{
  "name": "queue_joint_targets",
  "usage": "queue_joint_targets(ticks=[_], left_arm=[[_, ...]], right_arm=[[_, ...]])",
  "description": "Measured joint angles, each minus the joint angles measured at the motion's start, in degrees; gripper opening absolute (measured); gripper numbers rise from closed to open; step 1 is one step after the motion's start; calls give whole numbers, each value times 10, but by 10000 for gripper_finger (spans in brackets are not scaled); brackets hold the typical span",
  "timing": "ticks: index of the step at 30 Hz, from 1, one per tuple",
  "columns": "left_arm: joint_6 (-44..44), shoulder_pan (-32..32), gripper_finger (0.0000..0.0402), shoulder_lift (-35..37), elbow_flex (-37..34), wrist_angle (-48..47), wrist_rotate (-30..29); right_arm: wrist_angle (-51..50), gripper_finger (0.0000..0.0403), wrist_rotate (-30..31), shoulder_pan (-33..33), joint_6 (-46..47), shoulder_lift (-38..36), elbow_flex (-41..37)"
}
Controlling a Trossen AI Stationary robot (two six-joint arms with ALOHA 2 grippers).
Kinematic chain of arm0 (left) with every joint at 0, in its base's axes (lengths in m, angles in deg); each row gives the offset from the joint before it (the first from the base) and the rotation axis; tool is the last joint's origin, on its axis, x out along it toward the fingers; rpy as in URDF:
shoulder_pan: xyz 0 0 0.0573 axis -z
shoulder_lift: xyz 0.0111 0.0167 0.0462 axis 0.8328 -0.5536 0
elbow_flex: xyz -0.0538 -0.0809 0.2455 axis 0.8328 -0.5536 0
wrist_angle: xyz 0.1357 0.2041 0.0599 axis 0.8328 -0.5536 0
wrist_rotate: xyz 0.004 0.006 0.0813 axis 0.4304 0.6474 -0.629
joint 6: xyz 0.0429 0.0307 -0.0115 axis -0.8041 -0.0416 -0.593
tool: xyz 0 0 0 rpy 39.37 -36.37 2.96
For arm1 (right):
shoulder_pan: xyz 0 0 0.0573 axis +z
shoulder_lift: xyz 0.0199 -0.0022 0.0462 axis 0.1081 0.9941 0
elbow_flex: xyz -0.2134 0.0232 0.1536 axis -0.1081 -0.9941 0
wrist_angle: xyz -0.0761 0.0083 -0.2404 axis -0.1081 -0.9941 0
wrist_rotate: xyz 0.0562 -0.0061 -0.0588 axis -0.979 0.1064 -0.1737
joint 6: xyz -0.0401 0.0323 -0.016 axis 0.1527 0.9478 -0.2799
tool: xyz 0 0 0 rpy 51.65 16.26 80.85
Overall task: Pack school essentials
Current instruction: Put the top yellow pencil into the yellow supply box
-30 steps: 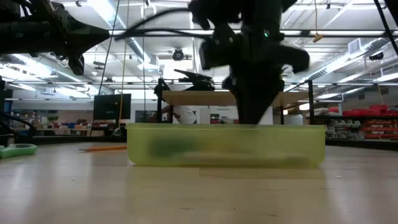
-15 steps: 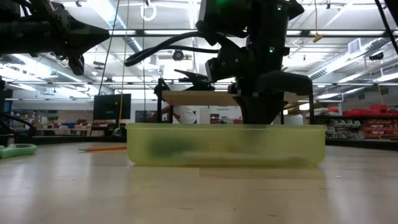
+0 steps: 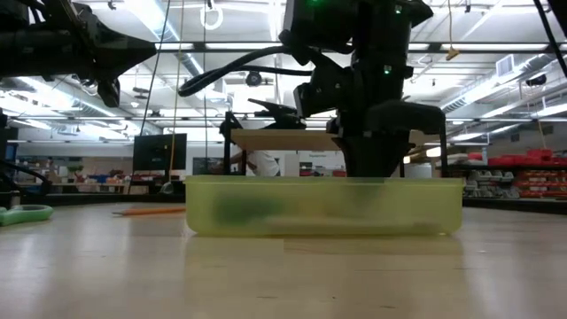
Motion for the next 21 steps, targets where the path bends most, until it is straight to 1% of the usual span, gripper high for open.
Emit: queue_joint_targets(ticks=[5,9,16,21], left_arm=[[0,0,36,0,0,0,0],[0,0,29,0,0,0,0],[0,0,34,0,0,0,0],[0,0,38,0,0,-1,0]], right_arm=[[-25,156,-2,0,7,-5,27],[-23,156,-3,0,7,-35,36],[-18,156,12,-15,55,-137,36],[1,156,19,-36,69,-221,36]])
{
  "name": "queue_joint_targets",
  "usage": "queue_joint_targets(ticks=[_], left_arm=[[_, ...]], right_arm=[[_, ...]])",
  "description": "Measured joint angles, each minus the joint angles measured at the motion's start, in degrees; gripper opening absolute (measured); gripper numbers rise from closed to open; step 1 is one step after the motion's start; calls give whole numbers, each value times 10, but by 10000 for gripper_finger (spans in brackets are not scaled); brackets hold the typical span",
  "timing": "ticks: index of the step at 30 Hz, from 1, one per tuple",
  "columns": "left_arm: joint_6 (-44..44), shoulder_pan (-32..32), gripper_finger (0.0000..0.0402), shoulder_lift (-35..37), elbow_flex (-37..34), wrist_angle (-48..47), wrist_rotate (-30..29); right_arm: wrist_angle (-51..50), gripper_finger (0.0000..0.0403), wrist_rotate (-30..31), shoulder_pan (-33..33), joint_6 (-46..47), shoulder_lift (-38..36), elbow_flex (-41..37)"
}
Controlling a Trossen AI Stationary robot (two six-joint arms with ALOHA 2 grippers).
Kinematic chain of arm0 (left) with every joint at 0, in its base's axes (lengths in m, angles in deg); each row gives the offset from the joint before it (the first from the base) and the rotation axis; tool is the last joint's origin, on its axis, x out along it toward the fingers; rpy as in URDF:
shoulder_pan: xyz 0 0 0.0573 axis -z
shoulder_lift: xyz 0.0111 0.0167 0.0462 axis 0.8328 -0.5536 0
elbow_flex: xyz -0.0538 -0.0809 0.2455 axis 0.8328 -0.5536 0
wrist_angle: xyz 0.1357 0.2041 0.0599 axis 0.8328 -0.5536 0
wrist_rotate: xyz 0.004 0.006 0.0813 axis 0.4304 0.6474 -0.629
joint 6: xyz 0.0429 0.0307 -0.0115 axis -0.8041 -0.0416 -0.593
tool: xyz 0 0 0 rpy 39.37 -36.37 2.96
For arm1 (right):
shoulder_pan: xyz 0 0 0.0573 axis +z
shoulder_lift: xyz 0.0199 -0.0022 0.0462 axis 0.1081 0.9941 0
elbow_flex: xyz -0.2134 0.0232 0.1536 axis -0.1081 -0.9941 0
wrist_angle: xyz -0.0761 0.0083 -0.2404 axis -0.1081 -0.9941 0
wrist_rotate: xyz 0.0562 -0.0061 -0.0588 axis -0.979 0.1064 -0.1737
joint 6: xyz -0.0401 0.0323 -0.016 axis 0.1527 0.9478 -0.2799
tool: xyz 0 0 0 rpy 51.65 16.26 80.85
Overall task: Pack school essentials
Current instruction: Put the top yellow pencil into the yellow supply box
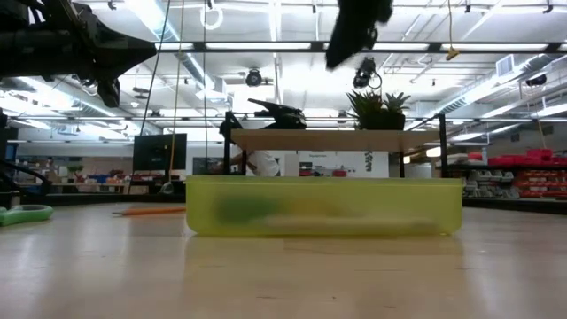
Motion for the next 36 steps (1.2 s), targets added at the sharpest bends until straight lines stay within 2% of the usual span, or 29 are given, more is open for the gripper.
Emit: queue_joint_targets(ticks=[9,17,27,36], left_arm=[[0,0,28,0,0,0,0],[0,0,38,0,0,0,0],[0,0,28,0,0,0,0],[0,0,39,0,0,0,0]], right_arm=[[33,156,1,-29,30,-158,0],[36,156,25,-39,56,-265,0],[41,156,57,-39,58,-345,0],[42,156,58,-39,59,-373,0]])
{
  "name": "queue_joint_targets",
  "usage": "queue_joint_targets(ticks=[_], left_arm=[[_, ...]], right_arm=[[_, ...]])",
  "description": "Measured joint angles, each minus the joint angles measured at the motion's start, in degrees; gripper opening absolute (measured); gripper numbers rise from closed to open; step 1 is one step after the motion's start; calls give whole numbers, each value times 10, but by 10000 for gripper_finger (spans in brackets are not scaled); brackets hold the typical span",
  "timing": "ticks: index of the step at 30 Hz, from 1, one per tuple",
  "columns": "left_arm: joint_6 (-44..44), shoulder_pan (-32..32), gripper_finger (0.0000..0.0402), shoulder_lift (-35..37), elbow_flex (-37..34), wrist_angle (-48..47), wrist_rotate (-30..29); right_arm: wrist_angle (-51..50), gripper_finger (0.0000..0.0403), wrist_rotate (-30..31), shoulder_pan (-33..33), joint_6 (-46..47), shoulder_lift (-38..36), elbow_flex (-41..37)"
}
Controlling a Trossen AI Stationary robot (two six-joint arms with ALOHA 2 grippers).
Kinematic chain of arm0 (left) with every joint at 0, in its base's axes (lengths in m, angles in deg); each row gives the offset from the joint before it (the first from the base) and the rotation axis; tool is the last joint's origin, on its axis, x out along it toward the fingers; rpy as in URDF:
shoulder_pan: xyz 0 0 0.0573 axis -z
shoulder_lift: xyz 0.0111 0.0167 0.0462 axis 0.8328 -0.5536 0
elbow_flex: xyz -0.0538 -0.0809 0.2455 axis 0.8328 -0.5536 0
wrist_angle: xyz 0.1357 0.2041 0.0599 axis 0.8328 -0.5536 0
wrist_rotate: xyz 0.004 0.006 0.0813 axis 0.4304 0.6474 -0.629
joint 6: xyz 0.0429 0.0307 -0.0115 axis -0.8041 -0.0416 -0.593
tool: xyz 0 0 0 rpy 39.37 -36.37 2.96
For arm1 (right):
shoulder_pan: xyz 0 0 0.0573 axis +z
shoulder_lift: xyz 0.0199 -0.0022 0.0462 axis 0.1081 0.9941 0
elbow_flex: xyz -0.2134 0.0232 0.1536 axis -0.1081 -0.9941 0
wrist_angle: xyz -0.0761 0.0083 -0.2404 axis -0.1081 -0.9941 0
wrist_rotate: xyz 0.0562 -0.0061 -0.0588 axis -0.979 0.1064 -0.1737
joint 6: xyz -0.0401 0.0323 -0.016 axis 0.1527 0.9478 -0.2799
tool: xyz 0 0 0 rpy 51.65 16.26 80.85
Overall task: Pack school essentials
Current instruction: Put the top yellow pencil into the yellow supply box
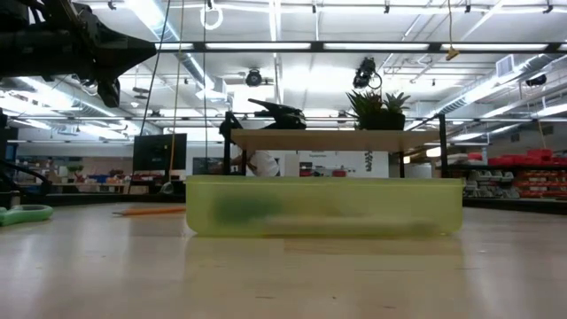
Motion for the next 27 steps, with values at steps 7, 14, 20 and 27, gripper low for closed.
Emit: queue_joint_targets(ticks=[7,14,20,27], left_arm=[[0,0,31,0,0,0,0],[0,0,32,0,0,0,0],[0,0,39,0,0,0,0],[0,0,29,0,0,0,0]], right_arm=[[0,156,3,0,-2,0,0],[1,156,3,0,-4,-24,0],[31,153,3,0,-14,-74,0],[73,123,3,0,-50,-126,0]])
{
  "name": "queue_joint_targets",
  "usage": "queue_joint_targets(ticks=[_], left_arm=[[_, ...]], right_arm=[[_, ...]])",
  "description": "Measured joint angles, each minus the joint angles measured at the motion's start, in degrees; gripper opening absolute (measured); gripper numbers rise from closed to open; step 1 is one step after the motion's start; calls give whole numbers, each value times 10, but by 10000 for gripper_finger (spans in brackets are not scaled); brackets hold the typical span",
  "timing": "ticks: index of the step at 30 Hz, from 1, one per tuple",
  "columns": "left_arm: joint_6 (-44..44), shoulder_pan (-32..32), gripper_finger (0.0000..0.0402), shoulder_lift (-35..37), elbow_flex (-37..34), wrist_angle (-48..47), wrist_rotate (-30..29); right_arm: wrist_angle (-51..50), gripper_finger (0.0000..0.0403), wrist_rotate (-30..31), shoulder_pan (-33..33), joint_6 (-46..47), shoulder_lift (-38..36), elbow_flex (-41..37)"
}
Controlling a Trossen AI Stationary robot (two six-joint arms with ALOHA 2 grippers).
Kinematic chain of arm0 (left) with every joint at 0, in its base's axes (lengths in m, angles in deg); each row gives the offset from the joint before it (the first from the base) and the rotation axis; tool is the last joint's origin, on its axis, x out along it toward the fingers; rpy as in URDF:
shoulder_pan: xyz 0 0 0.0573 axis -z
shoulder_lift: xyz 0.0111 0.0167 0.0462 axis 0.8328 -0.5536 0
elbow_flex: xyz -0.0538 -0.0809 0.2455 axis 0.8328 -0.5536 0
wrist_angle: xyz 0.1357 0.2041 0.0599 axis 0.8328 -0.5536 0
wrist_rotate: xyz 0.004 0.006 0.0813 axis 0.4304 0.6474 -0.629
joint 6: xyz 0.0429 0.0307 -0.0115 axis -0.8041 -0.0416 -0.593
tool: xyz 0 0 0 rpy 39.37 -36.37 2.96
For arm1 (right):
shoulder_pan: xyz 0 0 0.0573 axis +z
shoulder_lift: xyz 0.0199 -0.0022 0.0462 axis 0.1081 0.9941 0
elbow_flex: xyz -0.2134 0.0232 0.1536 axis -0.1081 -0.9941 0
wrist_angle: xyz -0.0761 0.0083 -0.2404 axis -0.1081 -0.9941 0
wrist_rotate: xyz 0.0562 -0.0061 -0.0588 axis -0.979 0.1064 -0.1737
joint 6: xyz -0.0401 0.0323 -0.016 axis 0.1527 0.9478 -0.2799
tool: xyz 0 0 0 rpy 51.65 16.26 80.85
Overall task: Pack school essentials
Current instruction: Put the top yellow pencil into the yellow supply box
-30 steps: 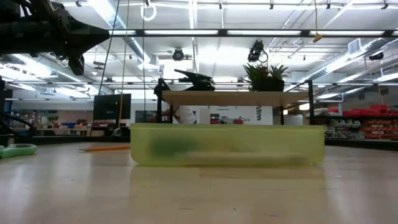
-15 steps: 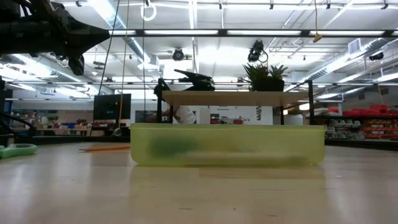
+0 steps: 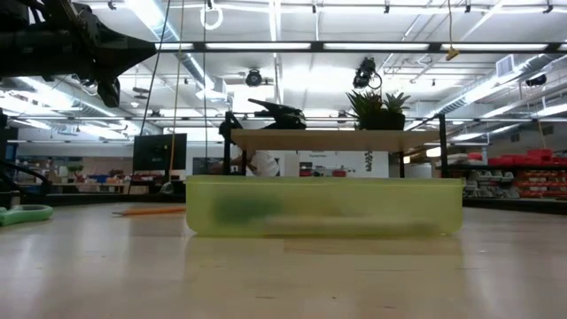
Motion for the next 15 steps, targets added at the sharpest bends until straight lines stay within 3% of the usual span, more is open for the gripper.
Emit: queue_joint_targets(ticks=[7,15], left_arm=[[0,0,35,0,0,0,0],[0,0,35,0,0,0,0]], right_arm=[[69,93,-18,0,-25,-41,-47],[173,68,-10,0,2,-126,-209]])
